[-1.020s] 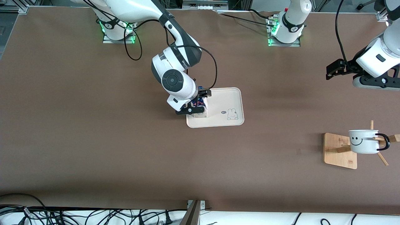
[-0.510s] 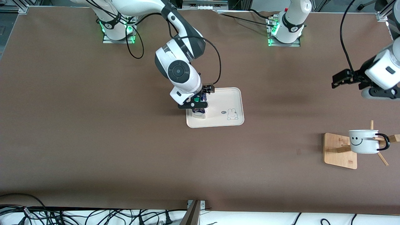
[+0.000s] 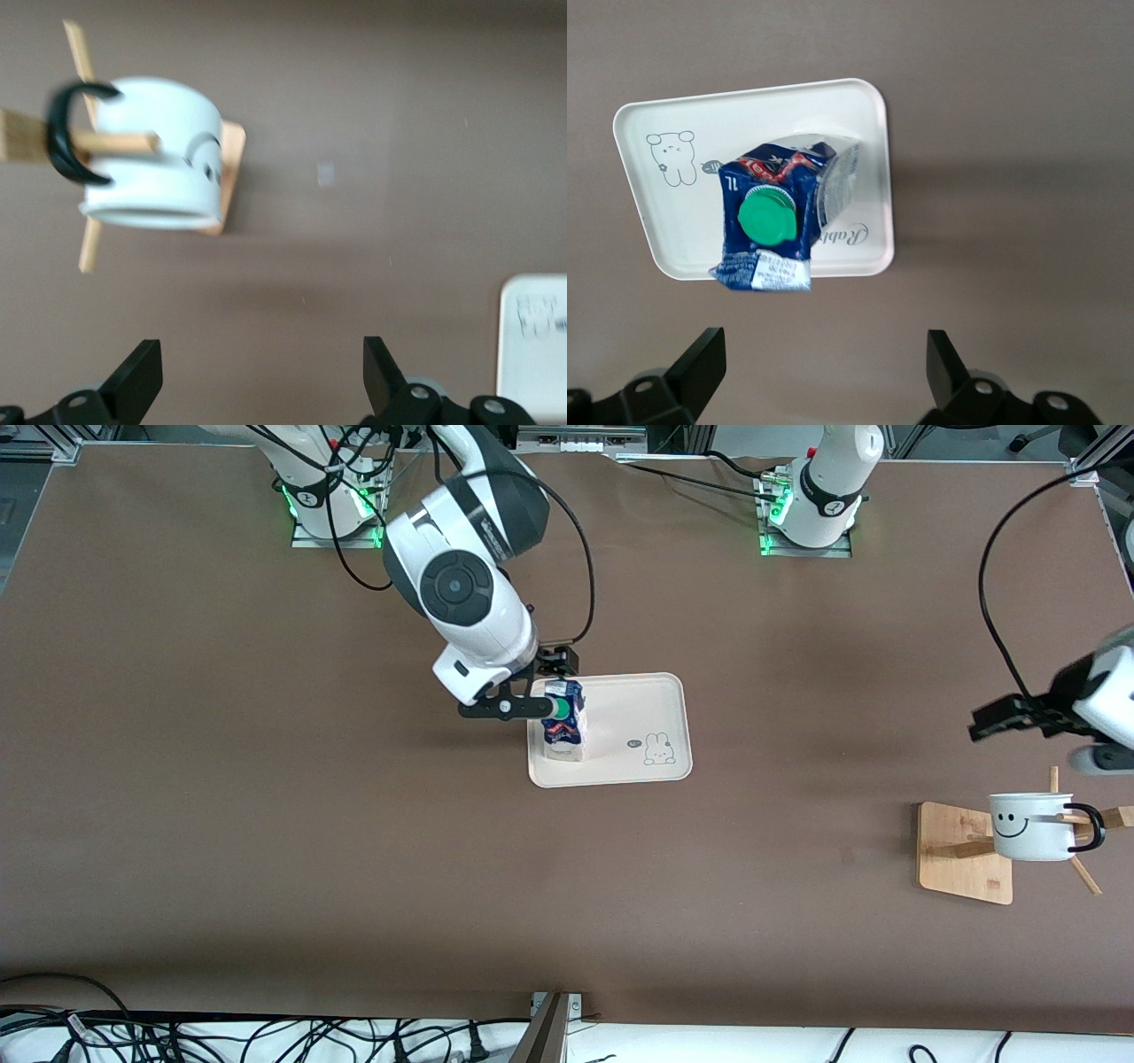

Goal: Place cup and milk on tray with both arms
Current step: 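Withdraw the right gripper while the left gripper reaches the mug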

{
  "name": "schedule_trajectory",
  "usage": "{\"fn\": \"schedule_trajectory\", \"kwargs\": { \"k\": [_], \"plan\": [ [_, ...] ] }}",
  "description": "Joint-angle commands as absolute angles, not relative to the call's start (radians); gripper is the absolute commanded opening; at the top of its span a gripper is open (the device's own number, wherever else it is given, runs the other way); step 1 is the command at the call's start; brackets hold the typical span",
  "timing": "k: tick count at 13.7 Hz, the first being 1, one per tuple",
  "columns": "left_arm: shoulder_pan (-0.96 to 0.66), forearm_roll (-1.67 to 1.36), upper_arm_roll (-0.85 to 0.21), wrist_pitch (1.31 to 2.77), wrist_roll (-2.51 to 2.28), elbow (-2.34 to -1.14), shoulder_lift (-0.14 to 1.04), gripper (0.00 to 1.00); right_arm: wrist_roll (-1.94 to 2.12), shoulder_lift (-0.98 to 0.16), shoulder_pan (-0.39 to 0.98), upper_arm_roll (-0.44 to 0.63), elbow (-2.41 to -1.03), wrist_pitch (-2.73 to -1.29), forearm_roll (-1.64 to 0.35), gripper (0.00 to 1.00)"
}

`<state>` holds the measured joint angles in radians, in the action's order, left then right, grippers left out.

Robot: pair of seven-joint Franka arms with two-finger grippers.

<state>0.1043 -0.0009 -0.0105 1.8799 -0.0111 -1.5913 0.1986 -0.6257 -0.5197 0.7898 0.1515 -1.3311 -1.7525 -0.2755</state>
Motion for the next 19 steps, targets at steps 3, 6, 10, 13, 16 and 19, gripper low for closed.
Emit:
{"fn": "schedule_trajectory", "kwargs": {
  "k": [3,6,10,13,16,19],
  "plan": [
    [0.155,-0.003,-0.015,2.294,-0.113,-1.929,0.055,1.00,-0.739,-0.486,0.798,0.155,-1.200,-1.592,-0.241,1.00],
    [0.175,-0.137,-0.015,2.396,-0.316,-1.957,0.095,1.00,-0.739,-0.419,0.798,0.189,-1.200,-1.551,-0.194,1.00],
    [0.192,-0.225,-0.015,2.541,-0.314,-1.956,0.164,1.00,-0.712,-0.322,0.790,0.285,-1.192,-1.487,-0.127,1.00],
    [0.192,-0.314,-0.021,2.646,-0.314,-1.956,0.210,1.00,-0.556,-0.307,0.782,0.406,-1.149,-1.422,-0.127,1.00],
    [0.190,-0.365,-0.026,2.697,-0.313,-1.954,0.235,0.75,-0.363,-0.307,0.781,0.530,-1.143,-1.422,-0.127,1.00],
    [0.190,-0.367,-0.026,2.692,-0.314,-1.956,0.227,0.36,-0.142,-0.324,0.769,0.652,-1.143,-1.459,-0.127,1.00]
  ]
}}
